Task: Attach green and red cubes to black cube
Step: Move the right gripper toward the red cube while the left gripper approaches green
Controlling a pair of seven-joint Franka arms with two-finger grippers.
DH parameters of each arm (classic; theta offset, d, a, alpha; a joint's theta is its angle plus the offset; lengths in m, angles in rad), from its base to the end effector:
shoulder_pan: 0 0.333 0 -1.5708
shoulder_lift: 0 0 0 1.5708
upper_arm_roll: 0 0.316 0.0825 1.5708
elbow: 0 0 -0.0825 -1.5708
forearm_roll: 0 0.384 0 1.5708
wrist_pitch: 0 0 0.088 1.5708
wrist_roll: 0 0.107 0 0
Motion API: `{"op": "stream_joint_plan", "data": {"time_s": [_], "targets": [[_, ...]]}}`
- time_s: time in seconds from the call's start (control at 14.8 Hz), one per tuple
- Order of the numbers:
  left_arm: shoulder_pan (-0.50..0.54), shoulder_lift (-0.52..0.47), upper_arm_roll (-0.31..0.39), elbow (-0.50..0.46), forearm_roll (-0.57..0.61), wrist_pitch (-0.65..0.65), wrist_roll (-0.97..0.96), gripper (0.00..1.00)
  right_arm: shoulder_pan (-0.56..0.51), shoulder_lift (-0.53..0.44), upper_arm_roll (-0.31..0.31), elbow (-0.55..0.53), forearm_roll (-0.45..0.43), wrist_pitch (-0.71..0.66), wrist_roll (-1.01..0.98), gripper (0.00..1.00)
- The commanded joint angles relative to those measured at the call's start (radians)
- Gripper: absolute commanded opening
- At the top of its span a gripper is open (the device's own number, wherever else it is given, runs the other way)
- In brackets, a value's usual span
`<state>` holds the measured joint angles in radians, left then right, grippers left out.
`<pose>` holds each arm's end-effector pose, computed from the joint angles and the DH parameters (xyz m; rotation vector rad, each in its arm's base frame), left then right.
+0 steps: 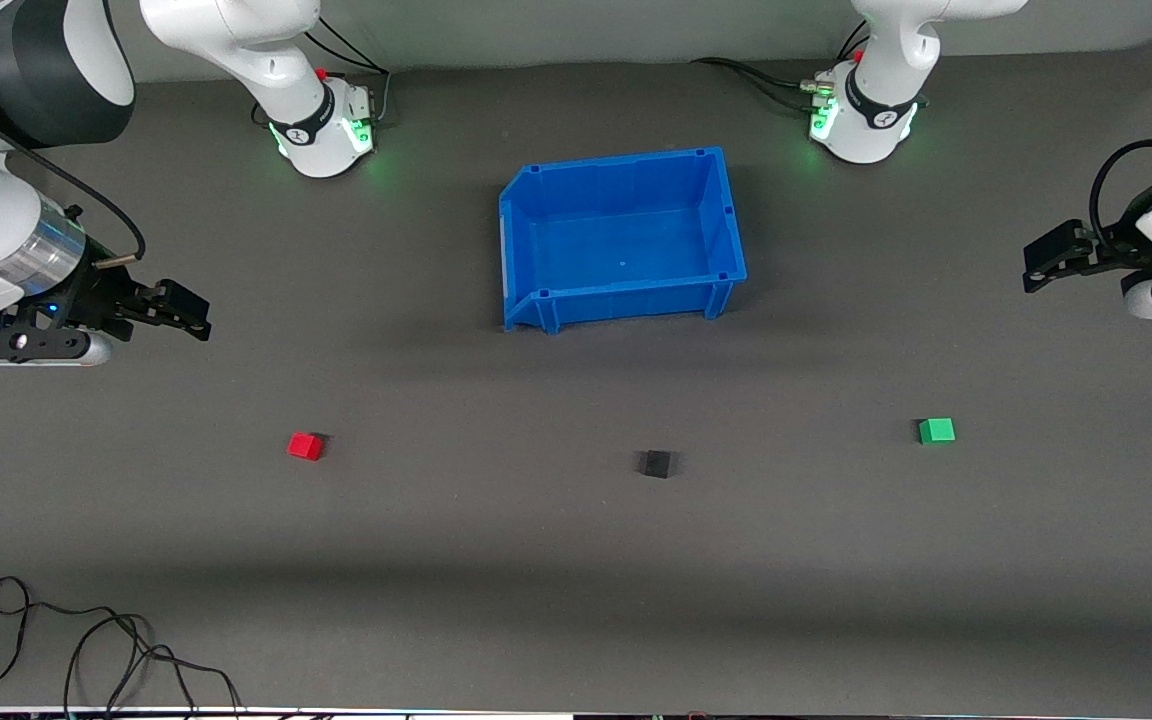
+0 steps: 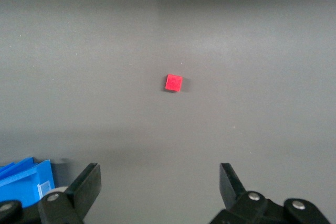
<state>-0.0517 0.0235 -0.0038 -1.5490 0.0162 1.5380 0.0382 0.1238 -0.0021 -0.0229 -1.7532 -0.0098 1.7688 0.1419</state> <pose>0.5575 -0.0292 0.6189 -3.1213 0.1459 0.0537 0.5615 0.0560 0.5561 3.1335 -0.0614 0.0293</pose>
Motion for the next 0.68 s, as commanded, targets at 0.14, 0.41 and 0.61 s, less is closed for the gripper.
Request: {"op": "stream_joint_plan", "data": {"time_s": [0.14,0.41,0.61], "targets": [[-0.007,-0.023,0.008,-0.017,-0.007,-0.001,0.0,1.0,-0.001,-0.01,0.004,-0.005,-0.013,0.011,0.024,1.0],[-0.01,-0.014,0.005,-0.016,-0.007,0.007,0.0,1.0,-0.001,-0.009,0.004,-0.005,-0.013,0.012,0.024,1.0],[-0.008,-0.022,0.007,-0.017,-0.005,-0.01,0.0,1.0,-0.001,-0.009,0.003,-0.005,-0.012,0.011,0.024,1.0]]}}
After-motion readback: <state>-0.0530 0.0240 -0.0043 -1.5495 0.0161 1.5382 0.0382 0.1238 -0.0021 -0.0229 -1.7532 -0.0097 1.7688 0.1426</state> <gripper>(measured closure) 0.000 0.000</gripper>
